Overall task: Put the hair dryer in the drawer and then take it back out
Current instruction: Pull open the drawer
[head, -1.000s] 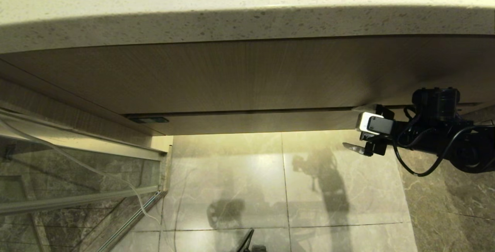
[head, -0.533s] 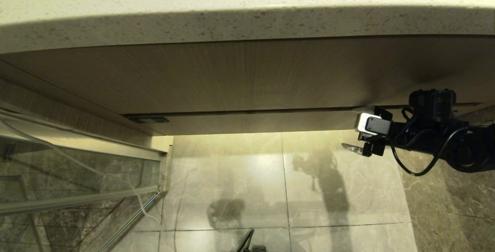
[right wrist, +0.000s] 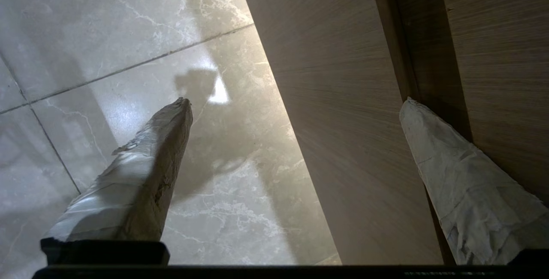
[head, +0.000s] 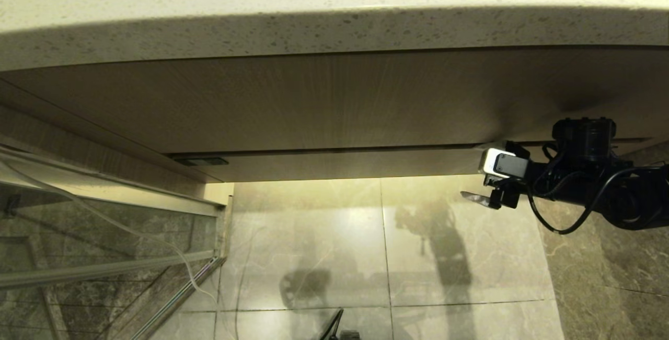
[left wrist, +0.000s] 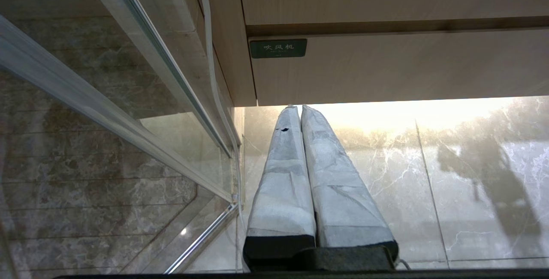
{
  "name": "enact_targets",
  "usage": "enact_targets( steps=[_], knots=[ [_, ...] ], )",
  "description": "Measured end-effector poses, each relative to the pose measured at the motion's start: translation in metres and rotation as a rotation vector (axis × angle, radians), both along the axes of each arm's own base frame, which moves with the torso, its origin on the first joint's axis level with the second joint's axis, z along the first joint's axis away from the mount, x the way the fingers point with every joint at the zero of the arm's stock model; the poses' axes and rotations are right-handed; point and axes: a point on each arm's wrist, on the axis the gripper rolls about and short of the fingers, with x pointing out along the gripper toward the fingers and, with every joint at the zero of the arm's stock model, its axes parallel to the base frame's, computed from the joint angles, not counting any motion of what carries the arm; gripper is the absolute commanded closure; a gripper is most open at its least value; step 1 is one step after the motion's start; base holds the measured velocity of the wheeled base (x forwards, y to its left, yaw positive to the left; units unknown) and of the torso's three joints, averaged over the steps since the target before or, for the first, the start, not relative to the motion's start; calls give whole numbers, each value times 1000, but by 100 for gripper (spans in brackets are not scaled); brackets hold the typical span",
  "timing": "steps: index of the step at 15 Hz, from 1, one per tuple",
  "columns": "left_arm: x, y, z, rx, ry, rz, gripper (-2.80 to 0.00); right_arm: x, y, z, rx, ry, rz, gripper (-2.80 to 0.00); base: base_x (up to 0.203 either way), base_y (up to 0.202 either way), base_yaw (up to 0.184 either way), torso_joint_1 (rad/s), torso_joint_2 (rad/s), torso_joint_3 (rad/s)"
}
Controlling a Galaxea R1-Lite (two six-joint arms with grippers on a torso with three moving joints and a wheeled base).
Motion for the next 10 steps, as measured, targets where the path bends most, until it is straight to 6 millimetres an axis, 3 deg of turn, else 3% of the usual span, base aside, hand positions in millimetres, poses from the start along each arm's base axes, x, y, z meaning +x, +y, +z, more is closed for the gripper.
enact_targets(
  steps=[10],
  knots=[
    [0, 0, 0, 1, 0, 0, 0, -10, -10, 12, -7, -50, -32, -280, 0, 0, 0, 0, 0, 0]
  ],
)
